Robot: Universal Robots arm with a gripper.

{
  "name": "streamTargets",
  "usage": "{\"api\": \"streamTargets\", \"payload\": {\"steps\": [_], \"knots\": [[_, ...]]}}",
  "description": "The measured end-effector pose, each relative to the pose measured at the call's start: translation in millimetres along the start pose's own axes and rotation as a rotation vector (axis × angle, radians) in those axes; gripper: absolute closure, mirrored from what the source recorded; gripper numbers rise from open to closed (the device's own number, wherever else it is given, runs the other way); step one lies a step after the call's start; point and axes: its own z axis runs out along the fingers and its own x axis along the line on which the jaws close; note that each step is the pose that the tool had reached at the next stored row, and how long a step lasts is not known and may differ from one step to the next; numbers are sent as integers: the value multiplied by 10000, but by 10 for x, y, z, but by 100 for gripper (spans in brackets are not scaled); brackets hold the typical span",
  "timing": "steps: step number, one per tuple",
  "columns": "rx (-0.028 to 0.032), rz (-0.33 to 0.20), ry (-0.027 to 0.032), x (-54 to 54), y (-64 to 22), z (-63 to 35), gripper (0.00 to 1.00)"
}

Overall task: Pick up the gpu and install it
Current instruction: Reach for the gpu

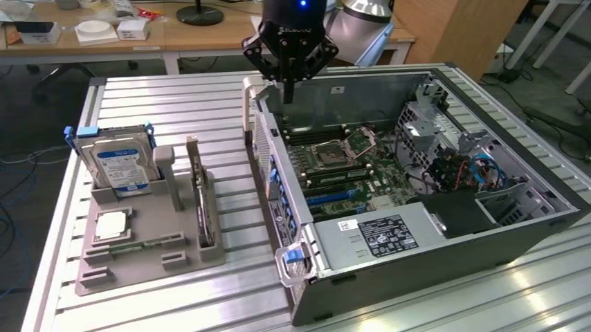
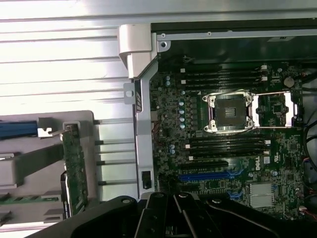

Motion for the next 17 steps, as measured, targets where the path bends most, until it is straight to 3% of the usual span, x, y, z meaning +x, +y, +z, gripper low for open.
{"api": "streamTargets", "payload": {"steps": [17], "knots": [[-1, 0, 0, 185, -14, -5, 90]]}}
